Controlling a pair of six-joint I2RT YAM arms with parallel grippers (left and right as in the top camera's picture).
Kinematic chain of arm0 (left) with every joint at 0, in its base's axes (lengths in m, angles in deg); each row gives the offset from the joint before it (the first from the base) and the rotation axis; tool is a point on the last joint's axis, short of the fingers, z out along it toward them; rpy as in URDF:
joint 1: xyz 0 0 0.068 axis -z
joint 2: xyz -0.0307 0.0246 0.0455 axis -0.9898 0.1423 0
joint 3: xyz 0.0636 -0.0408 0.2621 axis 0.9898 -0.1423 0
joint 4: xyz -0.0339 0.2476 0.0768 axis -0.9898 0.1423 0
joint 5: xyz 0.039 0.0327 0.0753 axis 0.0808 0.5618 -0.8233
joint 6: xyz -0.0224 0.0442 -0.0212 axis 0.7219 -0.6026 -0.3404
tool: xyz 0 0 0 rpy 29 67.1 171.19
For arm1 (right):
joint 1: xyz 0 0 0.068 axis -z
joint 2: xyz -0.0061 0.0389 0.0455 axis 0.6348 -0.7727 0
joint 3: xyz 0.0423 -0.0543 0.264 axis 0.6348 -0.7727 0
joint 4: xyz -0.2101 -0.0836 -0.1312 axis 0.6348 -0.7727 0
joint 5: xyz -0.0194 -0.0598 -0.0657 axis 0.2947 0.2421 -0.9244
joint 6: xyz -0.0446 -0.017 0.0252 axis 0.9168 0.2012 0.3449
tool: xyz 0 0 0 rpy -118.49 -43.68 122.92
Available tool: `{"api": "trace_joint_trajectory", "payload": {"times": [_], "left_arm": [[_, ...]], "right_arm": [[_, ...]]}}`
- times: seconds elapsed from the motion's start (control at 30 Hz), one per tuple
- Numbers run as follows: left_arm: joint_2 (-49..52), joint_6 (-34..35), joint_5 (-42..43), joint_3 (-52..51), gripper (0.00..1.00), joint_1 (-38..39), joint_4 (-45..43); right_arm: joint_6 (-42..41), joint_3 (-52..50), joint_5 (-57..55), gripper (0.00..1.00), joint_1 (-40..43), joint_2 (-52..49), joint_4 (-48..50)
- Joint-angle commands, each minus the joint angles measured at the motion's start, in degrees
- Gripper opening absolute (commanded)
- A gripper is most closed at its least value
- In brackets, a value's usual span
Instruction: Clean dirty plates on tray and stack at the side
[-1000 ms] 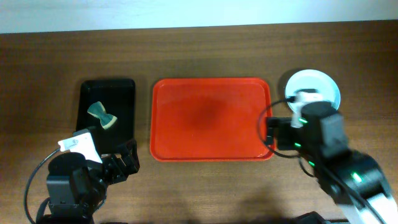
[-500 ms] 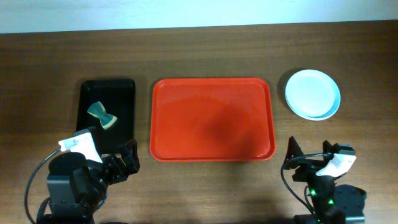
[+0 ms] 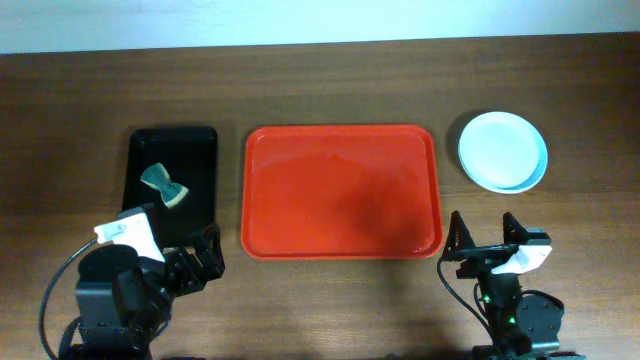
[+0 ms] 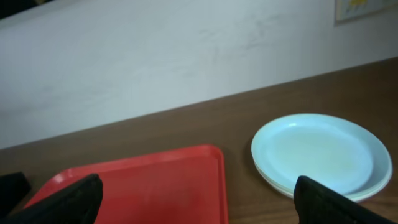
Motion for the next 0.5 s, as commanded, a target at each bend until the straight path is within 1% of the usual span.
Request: {"api": "trace_joint_trajectory", "payload": {"times": [0.0,0.17,0.27,0.47], "left_arm": [[-0.2,0.3,0.4,-0.2,0.99,0.2,-0.1],[-0.2,0.3,0.4,-0.2,0.99,0.2,-0.1],[-0.2,0.3,0.4,-0.2,0.99,0.2,-0.1],[-0.2,0.3,0.4,-0.2,0.99,0.2,-0.1]], "right_arm": [[0.5,-3.3,-0.1,0.99,-0.4,0.6,2.8],[1.0,-4.1,-1.0,0.99,-0.4,0.6,3.6],[2.3,-4.1,-1.2,0.98,-0.3,0.6,1.1],[2.3,-4.1,-1.4,0.99,-0.3,0.6,1.2]]}}
